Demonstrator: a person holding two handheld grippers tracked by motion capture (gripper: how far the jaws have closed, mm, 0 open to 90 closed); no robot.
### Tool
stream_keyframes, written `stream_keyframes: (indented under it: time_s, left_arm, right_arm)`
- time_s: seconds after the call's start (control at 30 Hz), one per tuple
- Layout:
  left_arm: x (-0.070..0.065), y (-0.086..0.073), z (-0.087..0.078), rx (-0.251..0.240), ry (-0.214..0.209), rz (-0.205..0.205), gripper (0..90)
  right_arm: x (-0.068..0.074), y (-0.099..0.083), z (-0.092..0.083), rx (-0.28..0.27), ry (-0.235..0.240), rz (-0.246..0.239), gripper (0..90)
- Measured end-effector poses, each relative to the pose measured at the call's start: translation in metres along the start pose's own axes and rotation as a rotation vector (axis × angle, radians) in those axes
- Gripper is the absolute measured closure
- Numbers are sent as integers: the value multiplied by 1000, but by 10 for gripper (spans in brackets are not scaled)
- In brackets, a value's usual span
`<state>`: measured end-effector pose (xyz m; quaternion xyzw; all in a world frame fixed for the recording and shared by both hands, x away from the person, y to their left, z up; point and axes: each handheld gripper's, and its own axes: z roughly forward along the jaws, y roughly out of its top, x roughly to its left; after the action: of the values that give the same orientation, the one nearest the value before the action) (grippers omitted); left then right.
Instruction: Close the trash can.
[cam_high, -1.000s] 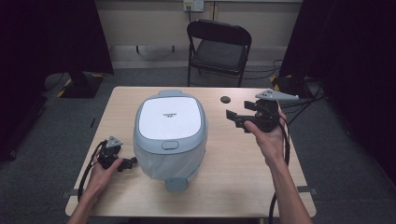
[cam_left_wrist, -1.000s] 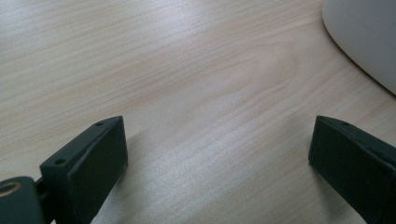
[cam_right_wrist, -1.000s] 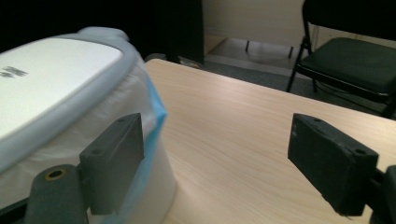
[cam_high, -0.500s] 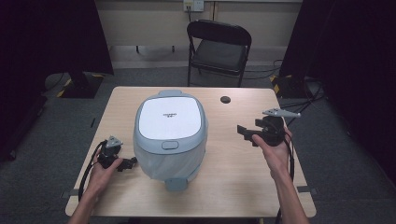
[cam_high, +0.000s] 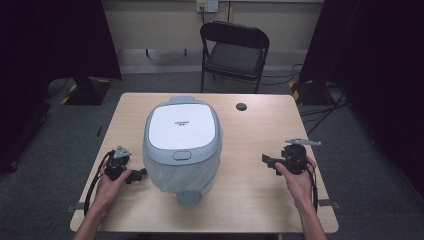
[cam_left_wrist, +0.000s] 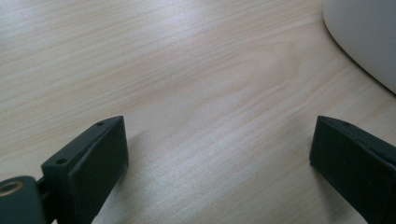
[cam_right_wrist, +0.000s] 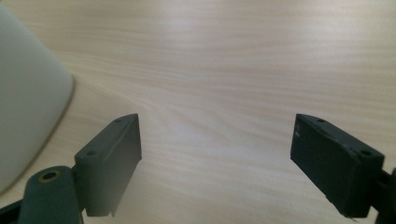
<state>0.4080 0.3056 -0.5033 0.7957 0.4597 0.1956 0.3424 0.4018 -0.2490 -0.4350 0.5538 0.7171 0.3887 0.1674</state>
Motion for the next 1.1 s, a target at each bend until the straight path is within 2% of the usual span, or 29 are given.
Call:
stream_keyframes:
  time_s: [0.23, 0.33, 0.4, 0.5, 0.63, 0.7, 0.83, 0.9, 1.1]
  left_arm:
    - [0, 0, 0, 0, 1, 0, 39]
    - [0, 0, 0, 0, 1, 0, 39]
    - [0, 0, 0, 0, 1, -1, 39]
    - [0, 0, 0, 1, 1, 0, 39]
    - [0, 0, 0, 0, 2, 0, 39]
    - [0, 0, 0, 1, 4, 2, 39]
    - [0, 0, 0, 1, 4, 3, 39]
    - [0, 0, 0, 1, 4, 2, 39]
    - [0, 0, 0, 1, 4, 2, 39]
  right_arm:
    - [-16, -29, 8, 66, -66, 3, 163]
    - [-24, -36, 10, 86, -139, -2, 165]
    - [-29, -40, 13, 98, -141, 11, 168]
    - [-33, -47, 17, 123, -169, -6, 168]
    - [-34, -53, 15, 92, -179, -16, 174]
    - [-29, -56, 17, 90, -221, -74, 169]
    - [-29, -59, 18, 60, -220, -75, 155]
    - [-30, -63, 20, 18, -217, -82, 146]
    - [-29, -63, 20, 16, -225, -93, 151]
